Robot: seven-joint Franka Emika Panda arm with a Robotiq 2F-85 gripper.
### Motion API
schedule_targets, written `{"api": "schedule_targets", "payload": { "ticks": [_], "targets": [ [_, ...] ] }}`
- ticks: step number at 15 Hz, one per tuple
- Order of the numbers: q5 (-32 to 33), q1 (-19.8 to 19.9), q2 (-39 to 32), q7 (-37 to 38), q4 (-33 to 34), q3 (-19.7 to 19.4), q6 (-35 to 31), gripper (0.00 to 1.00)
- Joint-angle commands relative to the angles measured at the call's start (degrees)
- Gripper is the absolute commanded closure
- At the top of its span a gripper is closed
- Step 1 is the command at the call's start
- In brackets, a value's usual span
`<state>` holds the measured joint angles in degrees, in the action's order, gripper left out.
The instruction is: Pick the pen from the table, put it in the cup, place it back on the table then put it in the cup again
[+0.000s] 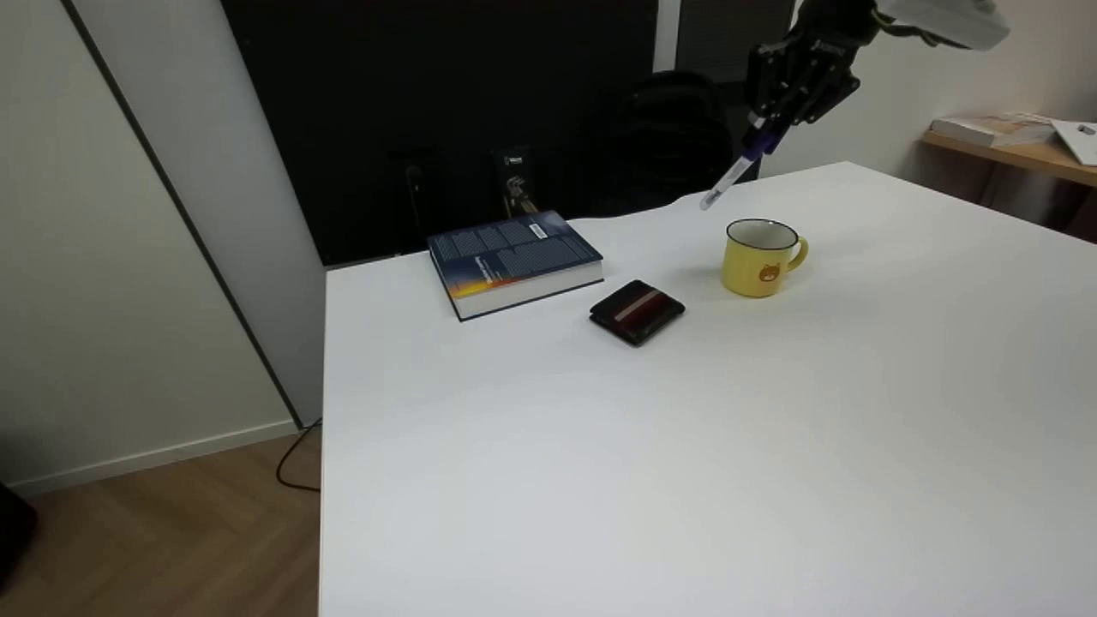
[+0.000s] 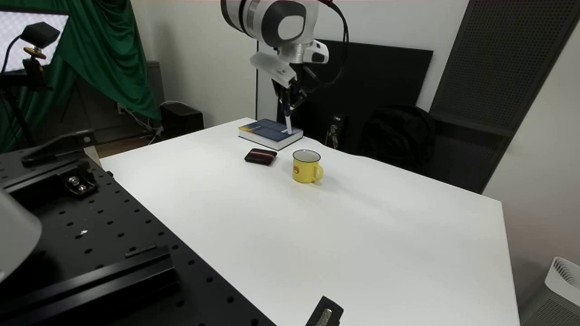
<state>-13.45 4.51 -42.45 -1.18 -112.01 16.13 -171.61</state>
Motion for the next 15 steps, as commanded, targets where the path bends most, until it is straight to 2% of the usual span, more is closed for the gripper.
{"api": "schedule_targets", "payload": {
  "ticks": [1, 3, 9, 13, 15],
  "targets": [
    [-1.5, 10.6, -2.4, -7.9, -2.5, 11.0, 2.1, 0.94],
    [-1.7, 13.4, -5.1, -10.4, -3.2, 13.1, 3.8, 0.94],
    [-1.4, 17.1, -15.4, -14.4, -2.9, 13.4, 6.3, 0.94],
    [-0.8, 18.0, -21.0, -14.6, -0.9, 12.4, 6.7, 0.94],
    [-0.6, 17.1, -22.1, -14.1, -0.3, 11.2, 6.2, 0.94]
  ]
}}
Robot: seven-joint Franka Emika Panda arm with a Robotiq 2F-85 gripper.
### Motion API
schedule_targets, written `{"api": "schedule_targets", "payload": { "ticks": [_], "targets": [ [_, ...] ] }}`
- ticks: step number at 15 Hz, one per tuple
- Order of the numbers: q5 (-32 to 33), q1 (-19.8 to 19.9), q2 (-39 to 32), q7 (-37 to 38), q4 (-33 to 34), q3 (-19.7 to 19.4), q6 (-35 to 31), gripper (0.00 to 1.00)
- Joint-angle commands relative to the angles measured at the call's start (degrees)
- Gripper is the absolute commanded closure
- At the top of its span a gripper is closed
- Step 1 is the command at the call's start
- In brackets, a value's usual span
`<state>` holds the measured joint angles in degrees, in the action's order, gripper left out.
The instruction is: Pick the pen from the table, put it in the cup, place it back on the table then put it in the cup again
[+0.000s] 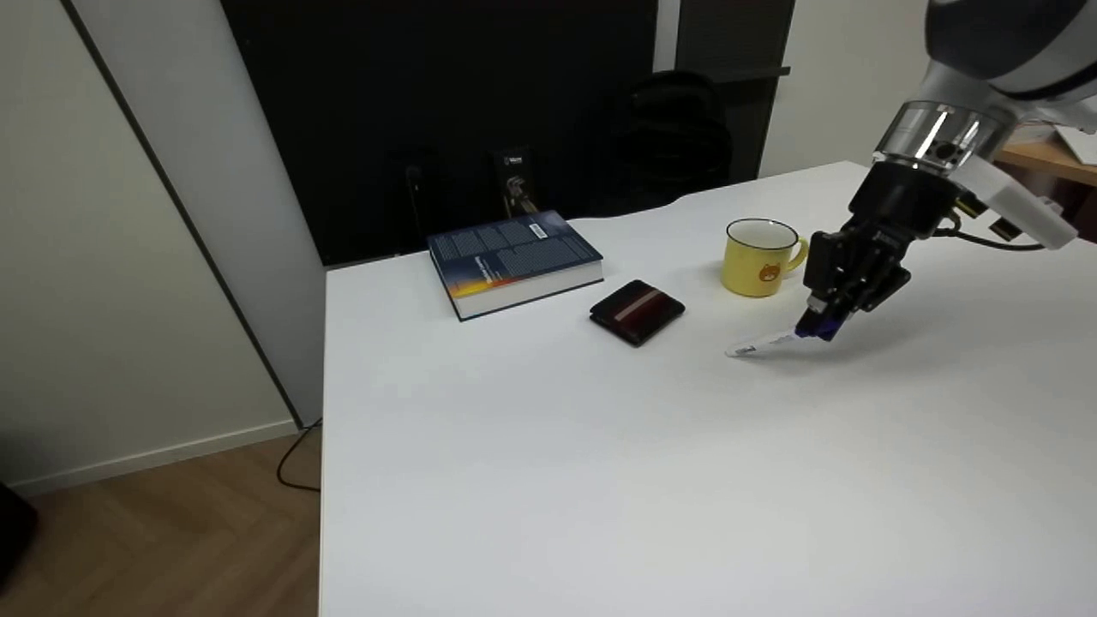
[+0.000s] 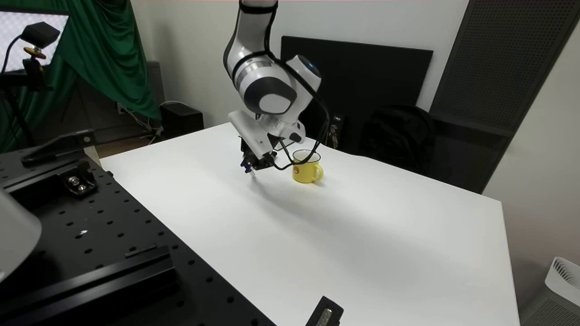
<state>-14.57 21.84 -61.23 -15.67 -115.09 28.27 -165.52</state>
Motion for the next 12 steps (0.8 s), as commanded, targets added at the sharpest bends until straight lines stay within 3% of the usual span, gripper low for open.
{"api": "schedule_targets", "payload": {
  "ticks": [1, 3, 4, 5, 12],
  "targets": [
    [0.8, -0.9, -3.8, 0.6, 3.2, -1.7, -0.4, 0.94],
    [1.3, -2.3, -4.4, 1.2, 3.8, -3.1, -1.4, 0.94],
    [1.5, -3.0, -4.7, 1.6, 4.2, -3.8, -1.7, 0.66],
    [1.7, -3.4, -5.0, 1.8, 4.5, -4.3, -2.1, 0.51],
    [2.4, -8.5, -3.2, 4.7, 5.6, -8.3, -2.9, 0.05]
  ]
}}
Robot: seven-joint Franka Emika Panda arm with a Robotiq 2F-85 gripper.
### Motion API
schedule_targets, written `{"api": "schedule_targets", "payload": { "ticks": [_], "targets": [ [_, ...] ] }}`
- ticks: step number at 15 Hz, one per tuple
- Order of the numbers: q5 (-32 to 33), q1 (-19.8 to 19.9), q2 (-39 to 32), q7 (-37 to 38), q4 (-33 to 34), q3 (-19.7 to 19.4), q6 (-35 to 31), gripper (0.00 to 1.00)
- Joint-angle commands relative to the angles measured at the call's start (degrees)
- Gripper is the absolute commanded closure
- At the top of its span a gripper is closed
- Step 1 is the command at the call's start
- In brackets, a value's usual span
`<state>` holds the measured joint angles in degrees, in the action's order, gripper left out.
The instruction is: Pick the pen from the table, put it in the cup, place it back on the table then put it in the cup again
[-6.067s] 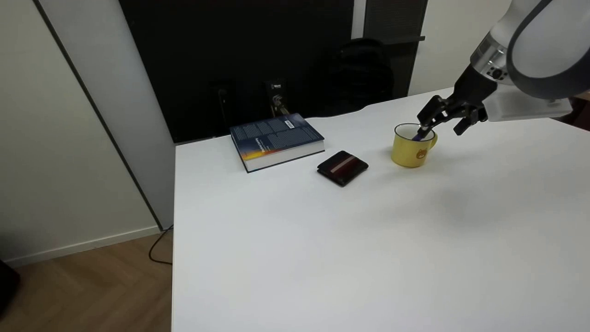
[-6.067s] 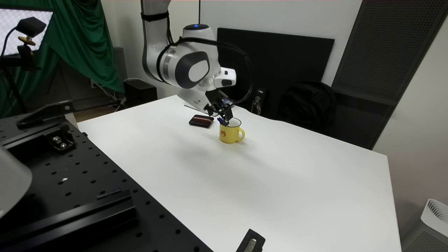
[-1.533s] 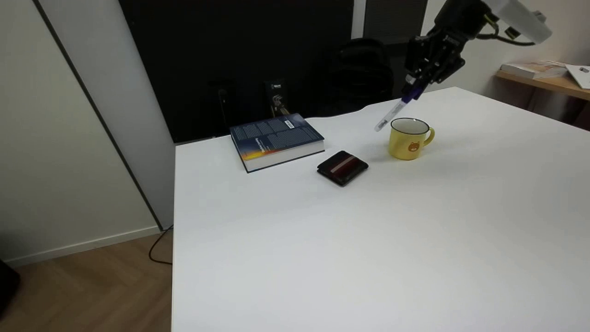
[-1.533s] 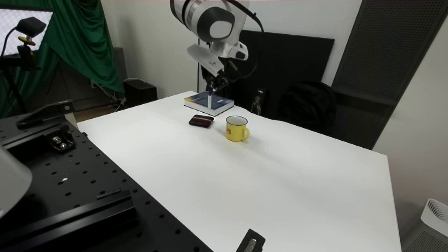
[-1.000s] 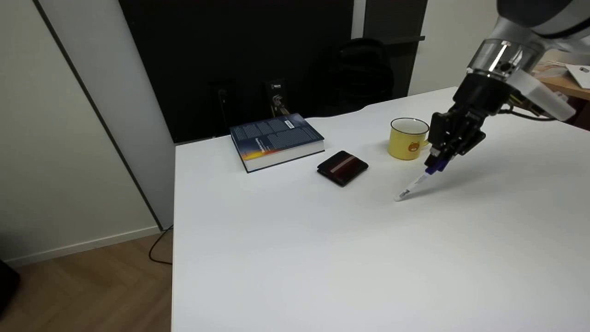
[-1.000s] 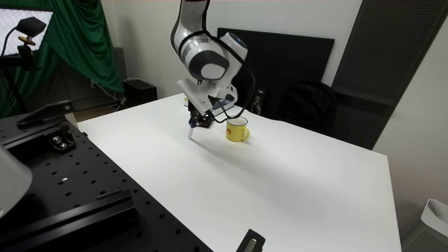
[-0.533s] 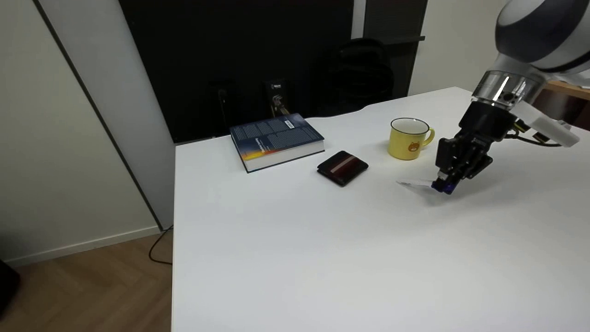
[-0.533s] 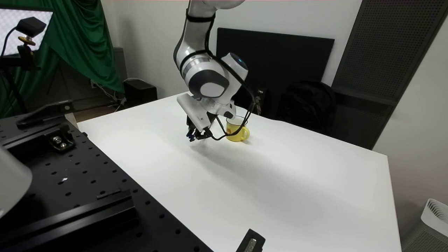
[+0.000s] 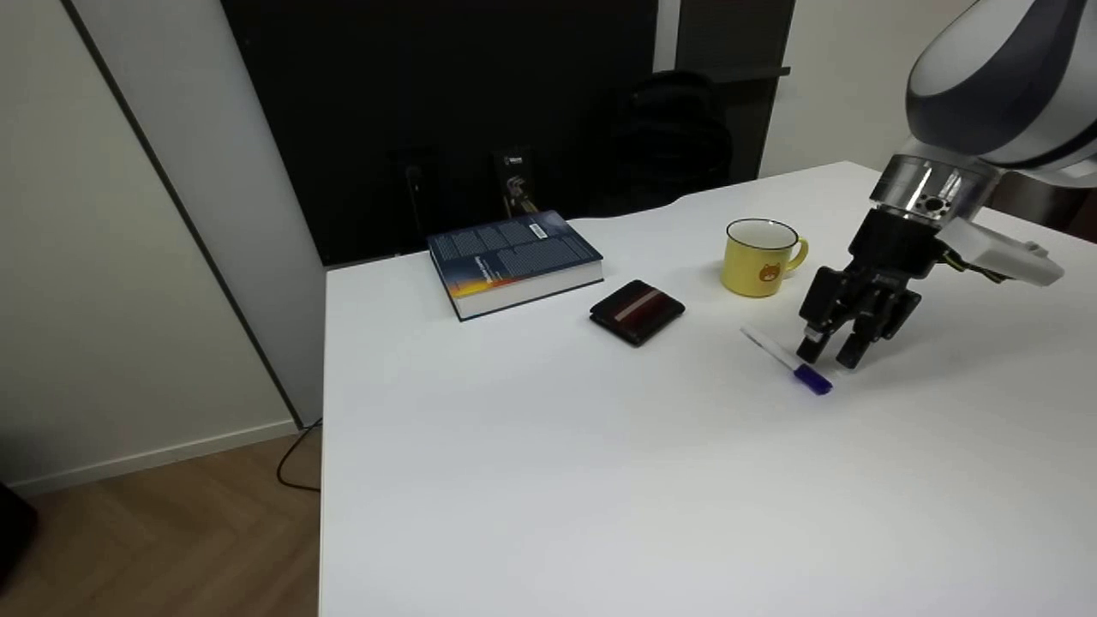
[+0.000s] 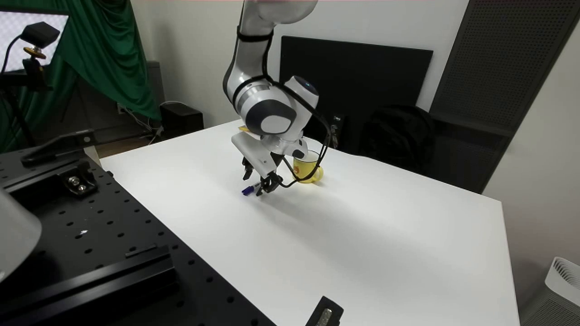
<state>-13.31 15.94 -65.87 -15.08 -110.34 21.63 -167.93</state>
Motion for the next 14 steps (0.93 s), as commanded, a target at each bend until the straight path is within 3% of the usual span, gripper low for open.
{"api": "schedule_targets", "payload": {
  "ticks": [1, 4, 8, 10, 14],
  "targets": [
    [0.9, -3.4, 2.1, 5.1, 0.7, -2.2, -1.1, 0.01],
    [0.4, -7.7, 4.5, 9.7, 0.5, -5.6, -3.8, 0.00],
    [-0.6, -16.1, 8.4, 19.1, 0.2, -13.5, -6.4, 0.00],
    [-0.2, -21.1, 10.1, 23.2, 0.3, -18.6, -3.7, 0.00],
    [2.3, -25.8, 11.5, 25.3, 1.1, -22.9, 4.7, 0.00]
  ]
}}
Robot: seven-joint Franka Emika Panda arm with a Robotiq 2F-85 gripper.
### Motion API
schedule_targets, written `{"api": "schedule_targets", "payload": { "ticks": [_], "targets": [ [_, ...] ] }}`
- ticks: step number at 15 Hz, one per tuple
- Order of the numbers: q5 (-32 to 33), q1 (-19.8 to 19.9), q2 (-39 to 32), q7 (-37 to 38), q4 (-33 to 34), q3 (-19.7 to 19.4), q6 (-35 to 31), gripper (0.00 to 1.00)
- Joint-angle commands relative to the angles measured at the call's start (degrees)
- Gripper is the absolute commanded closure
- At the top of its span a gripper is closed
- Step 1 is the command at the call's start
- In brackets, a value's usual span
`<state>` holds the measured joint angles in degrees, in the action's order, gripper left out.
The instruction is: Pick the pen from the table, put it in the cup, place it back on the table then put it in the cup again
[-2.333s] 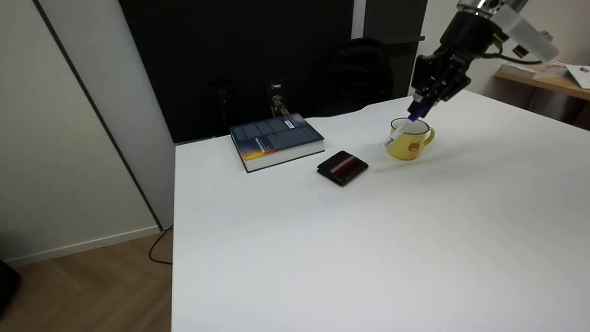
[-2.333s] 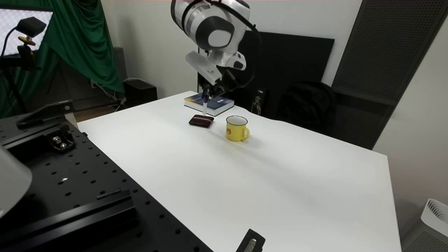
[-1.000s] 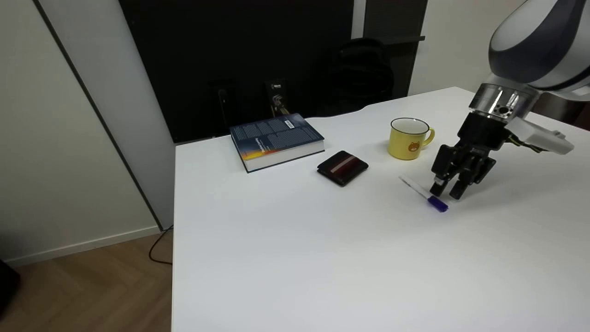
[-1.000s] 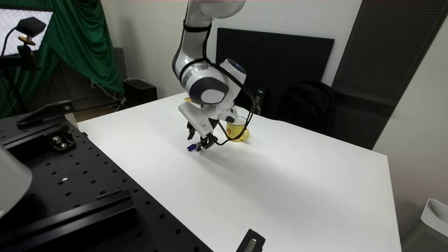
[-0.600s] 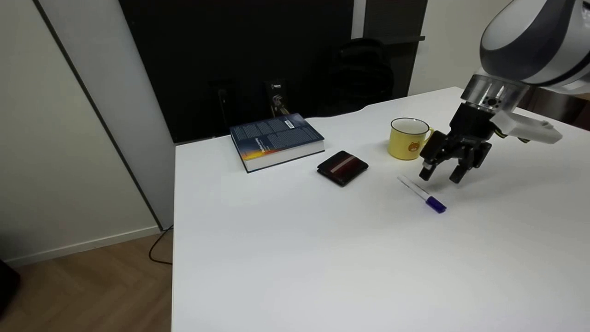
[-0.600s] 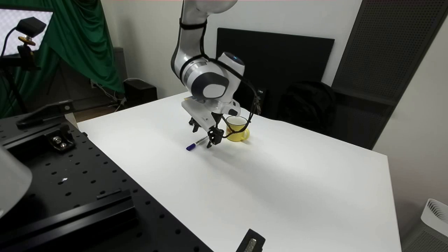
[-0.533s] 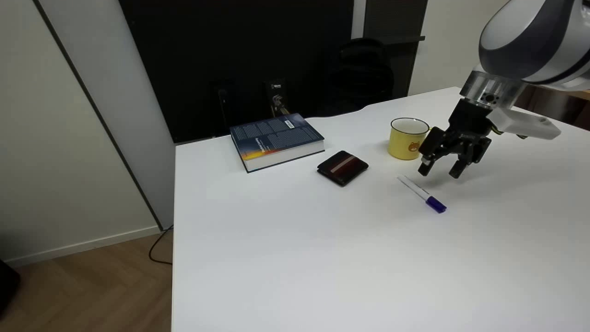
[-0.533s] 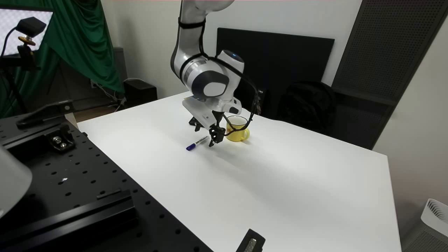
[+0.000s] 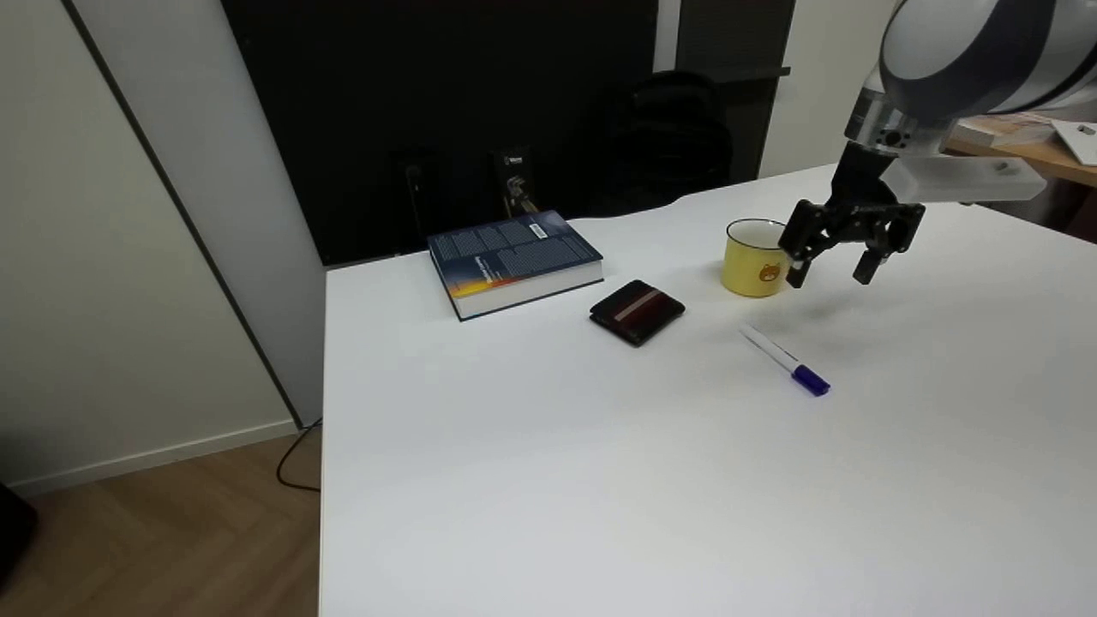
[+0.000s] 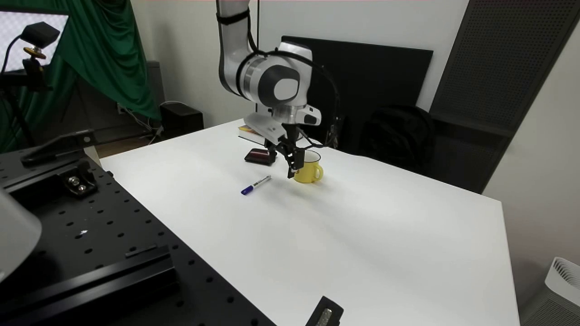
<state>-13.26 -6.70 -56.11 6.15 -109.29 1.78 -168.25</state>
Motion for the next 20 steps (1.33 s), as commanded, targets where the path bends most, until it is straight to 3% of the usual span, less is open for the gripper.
{"api": "schedule_targets", "payload": {
  "ticks": [1, 9, 20],
  "targets": [
    [2.6, -4.1, 2.1, 4.6, 0.1, -3.6, 6.3, 0.00],
    [5.4, -6.6, 2.5, 6.0, 0.3, -5.5, 8.1, 0.00],
    [6.1, -11.5, -2.3, 9.6, 2.2, -9.2, -1.3, 0.00]
  ]
}}
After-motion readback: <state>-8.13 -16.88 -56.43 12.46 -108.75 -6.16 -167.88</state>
